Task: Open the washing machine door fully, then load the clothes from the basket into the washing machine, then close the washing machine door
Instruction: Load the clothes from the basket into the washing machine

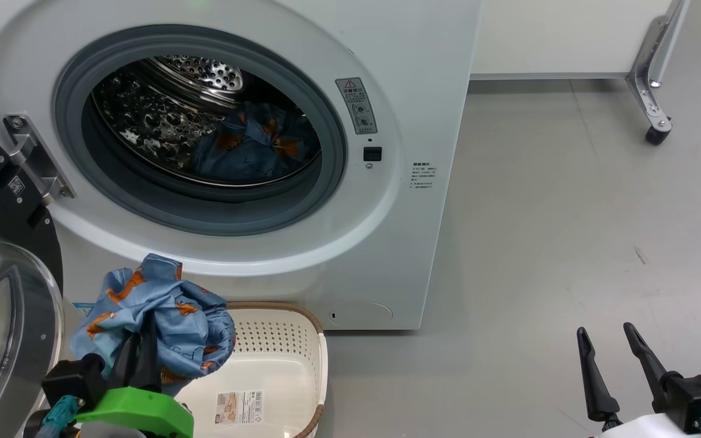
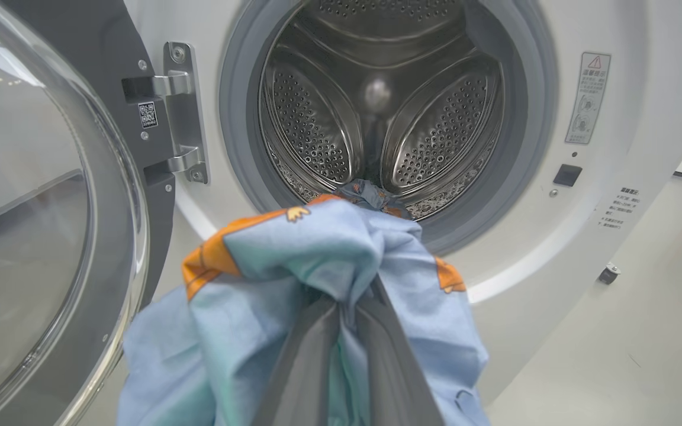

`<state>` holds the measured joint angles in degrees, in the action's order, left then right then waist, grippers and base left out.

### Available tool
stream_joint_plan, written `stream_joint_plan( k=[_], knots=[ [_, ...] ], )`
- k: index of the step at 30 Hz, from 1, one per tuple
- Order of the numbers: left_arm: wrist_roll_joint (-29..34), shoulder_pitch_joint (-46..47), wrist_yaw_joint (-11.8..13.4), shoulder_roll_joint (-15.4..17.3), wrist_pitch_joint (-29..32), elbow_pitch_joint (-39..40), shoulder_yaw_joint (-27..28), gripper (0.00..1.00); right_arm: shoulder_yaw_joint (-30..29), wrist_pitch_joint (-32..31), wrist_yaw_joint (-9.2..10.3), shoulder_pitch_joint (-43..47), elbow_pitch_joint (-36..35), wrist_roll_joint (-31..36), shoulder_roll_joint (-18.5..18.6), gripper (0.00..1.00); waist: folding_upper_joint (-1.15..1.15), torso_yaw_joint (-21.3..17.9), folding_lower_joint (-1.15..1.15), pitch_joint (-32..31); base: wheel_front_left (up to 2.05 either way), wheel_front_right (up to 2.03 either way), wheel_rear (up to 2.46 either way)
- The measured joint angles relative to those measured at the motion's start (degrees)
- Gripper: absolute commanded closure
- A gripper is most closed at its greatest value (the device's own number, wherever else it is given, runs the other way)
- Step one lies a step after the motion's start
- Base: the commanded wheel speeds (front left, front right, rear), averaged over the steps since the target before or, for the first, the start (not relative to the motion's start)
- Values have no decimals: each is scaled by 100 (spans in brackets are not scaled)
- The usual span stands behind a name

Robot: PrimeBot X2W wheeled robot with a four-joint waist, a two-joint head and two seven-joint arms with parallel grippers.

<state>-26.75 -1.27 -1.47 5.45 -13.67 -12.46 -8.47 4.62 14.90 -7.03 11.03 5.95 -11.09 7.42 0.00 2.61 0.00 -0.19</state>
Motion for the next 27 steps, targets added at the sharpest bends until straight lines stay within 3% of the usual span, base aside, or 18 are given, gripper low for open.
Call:
stream_joint_plan(
  k=[27],
  knots=[
    [53,-506,258,78,304,1054,-13,100,12,0,0,4,-82,55,-3,0,0,54,0,-179,0,0,0]
  ],
)
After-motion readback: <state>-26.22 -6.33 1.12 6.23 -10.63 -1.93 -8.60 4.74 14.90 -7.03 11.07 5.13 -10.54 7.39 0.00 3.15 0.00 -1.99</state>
